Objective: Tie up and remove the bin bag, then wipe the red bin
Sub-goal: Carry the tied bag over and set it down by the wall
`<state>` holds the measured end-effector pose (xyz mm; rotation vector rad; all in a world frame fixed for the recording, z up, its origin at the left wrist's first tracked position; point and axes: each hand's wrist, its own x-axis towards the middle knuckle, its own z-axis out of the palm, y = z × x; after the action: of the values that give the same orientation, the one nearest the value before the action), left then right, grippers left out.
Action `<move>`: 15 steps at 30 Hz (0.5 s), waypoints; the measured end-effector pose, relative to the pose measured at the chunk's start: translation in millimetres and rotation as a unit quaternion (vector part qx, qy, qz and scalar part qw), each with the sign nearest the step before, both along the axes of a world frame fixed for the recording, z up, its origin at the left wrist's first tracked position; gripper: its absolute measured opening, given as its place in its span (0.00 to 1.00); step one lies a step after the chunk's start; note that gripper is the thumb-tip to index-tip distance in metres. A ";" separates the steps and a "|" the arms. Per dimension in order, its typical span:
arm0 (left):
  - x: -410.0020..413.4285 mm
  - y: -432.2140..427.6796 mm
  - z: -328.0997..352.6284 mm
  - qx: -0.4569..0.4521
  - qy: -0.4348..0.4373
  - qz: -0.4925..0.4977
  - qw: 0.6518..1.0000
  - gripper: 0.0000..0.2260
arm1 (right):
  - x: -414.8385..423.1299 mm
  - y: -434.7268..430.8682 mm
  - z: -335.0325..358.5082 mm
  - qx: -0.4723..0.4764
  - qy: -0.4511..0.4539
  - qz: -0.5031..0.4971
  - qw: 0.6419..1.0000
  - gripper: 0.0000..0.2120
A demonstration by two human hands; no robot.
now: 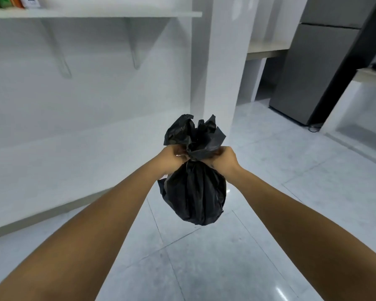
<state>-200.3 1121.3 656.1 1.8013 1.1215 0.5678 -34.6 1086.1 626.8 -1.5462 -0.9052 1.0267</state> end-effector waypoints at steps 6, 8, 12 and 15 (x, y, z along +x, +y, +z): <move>-7.2 149.0 -28.2 -0.025 0.015 -0.013 0.999 0.03 | -12.3 129.3 -27.3 -0.020 -0.099 -0.012 0.995 0.14; -6.8 194.2 -39.2 -0.041 0.010 -0.032 0.999 0.04 | -14.4 170.0 -39.4 -0.036 -0.097 -0.029 0.994 0.12; 1.7 271.5 -60.4 -0.080 0.025 -0.056 0.995 0.07 | -13.8 238.7 -67.0 -0.083 -0.129 -0.070 0.986 0.12; 20.5 321.7 -94.5 -0.038 0.057 -0.002 0.998 0.03 | -6.5 286.4 -97.8 -0.114 -0.164 -0.092 0.976 0.12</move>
<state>-179.8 1443.0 561.5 1.7878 1.2012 0.4188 -41.1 1372.6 529.0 -1.9944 -0.8669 0.7748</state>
